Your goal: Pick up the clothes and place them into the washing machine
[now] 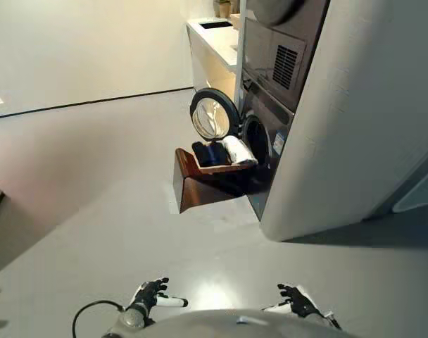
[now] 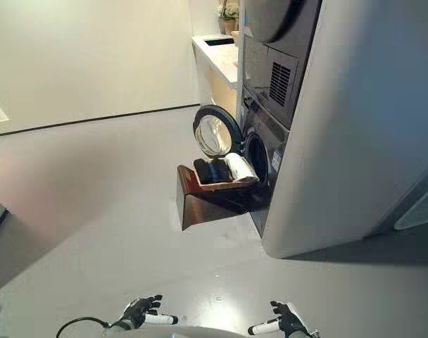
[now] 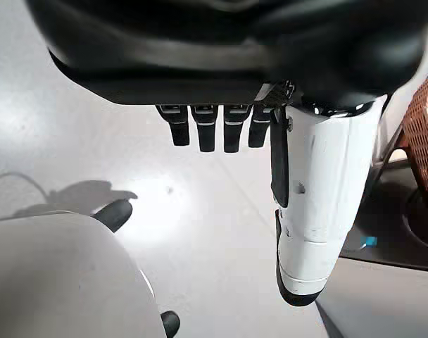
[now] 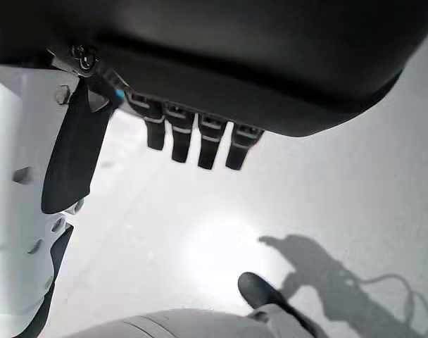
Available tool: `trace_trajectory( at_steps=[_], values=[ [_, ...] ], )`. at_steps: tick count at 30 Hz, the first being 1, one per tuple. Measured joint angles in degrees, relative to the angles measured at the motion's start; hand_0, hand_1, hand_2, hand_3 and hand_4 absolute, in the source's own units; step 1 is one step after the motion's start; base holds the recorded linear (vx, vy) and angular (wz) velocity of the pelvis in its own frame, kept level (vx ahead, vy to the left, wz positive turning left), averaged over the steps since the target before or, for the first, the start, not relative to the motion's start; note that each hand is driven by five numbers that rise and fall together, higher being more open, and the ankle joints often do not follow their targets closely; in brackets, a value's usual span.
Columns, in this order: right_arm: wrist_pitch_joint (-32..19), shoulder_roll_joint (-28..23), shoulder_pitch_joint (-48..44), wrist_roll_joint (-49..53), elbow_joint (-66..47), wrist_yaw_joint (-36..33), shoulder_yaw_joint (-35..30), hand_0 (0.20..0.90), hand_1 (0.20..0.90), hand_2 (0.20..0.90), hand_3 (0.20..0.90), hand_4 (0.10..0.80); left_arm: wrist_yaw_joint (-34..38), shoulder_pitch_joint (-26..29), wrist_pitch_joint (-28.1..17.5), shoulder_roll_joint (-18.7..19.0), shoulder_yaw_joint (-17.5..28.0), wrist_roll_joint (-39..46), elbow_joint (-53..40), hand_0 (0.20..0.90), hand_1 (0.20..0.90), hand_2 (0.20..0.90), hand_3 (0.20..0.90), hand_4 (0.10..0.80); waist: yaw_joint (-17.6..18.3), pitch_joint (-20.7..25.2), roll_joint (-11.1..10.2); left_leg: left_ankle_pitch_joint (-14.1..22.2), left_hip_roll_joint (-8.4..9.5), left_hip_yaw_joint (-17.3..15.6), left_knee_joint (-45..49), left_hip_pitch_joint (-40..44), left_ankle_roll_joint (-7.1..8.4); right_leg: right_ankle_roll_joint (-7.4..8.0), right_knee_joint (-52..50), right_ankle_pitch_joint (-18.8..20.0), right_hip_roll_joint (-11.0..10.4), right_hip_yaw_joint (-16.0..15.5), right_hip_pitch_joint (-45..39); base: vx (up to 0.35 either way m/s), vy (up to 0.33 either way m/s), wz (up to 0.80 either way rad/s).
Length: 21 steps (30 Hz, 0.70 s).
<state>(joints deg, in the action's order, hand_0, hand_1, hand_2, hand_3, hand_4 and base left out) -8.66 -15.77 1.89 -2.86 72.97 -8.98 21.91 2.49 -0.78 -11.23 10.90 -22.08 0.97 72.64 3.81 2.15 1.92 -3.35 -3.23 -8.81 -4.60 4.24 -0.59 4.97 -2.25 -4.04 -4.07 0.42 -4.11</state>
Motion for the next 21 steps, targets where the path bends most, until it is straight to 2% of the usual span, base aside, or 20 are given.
trace_trajectory(
  at_steps=[21],
  values=[
    [-0.1,0.6,0.6,1.1,0.9,-0.1,-1.2,0.9,0.9,0.9,0.9,0.8,0.0,0.0,0.0,0.0,0.7,1.0,0.2,0.9,0.9,0.9,0.9,0.8,0.0,-0.7,0.2,0.2,0.01,0.2,0.0,0.0,0.32,-0.01,0.6,0.1,0.0,-0.2,-0.4,0.0,0.0,0.0]
  ],
)
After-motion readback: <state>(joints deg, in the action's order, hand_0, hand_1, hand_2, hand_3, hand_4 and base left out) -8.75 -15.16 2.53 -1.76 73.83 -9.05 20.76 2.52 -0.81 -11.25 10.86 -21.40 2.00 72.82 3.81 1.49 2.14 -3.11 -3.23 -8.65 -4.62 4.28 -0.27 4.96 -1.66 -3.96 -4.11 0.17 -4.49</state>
